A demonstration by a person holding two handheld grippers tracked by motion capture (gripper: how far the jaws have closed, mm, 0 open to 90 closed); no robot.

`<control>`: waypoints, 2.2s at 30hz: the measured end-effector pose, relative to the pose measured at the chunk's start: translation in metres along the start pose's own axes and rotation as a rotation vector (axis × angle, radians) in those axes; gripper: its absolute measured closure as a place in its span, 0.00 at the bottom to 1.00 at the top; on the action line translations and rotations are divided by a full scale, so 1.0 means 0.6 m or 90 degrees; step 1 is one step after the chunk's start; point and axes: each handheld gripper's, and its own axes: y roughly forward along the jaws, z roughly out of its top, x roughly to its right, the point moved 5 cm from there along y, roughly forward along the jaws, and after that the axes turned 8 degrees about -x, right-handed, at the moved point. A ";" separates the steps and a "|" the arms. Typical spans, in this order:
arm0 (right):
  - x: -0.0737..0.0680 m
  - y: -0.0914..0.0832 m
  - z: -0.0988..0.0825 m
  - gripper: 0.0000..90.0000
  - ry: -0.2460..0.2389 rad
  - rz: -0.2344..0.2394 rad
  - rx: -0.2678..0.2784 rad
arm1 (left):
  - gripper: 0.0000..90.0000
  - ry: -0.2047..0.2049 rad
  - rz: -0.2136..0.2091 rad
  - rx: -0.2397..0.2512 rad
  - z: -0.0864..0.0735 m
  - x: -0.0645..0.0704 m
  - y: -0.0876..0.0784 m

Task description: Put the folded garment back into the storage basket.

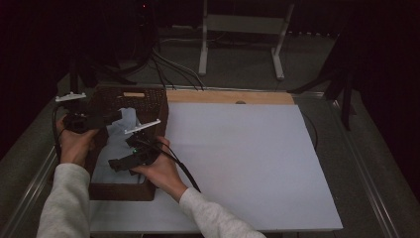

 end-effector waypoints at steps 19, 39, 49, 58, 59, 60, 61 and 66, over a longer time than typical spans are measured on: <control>0.020 -0.021 -0.005 0.03 0.000 -0.016 0.017 | 0.00 0.027 -0.011 -0.006 0.002 0.026 0.003; 0.046 -0.044 -0.015 0.03 0.003 -0.028 0.028 | 0.00 0.061 -0.027 -0.011 0.001 0.063 0.009; 0.063 -0.060 -0.022 0.03 0.005 -0.039 0.036 | 0.00 0.078 -0.042 -0.002 -0.002 0.091 0.007; 0.078 -0.078 -0.031 0.02 0.008 -0.043 0.044 | 0.00 0.085 -0.056 0.008 -0.006 0.118 0.011; 0.080 -0.080 -0.032 0.02 0.007 -0.043 0.045 | 0.00 0.087 -0.057 0.009 -0.007 0.120 0.011; 0.082 -0.083 -0.033 0.02 0.010 -0.043 0.046 | 0.00 0.088 -0.057 0.012 -0.008 0.123 0.012; 0.084 -0.085 -0.034 0.02 0.011 -0.042 0.049 | 0.00 0.088 -0.057 0.016 -0.009 0.125 0.012; 0.098 -0.096 -0.042 0.00 0.018 -0.042 0.056 | 0.00 0.088 -0.061 0.020 -0.016 0.134 0.016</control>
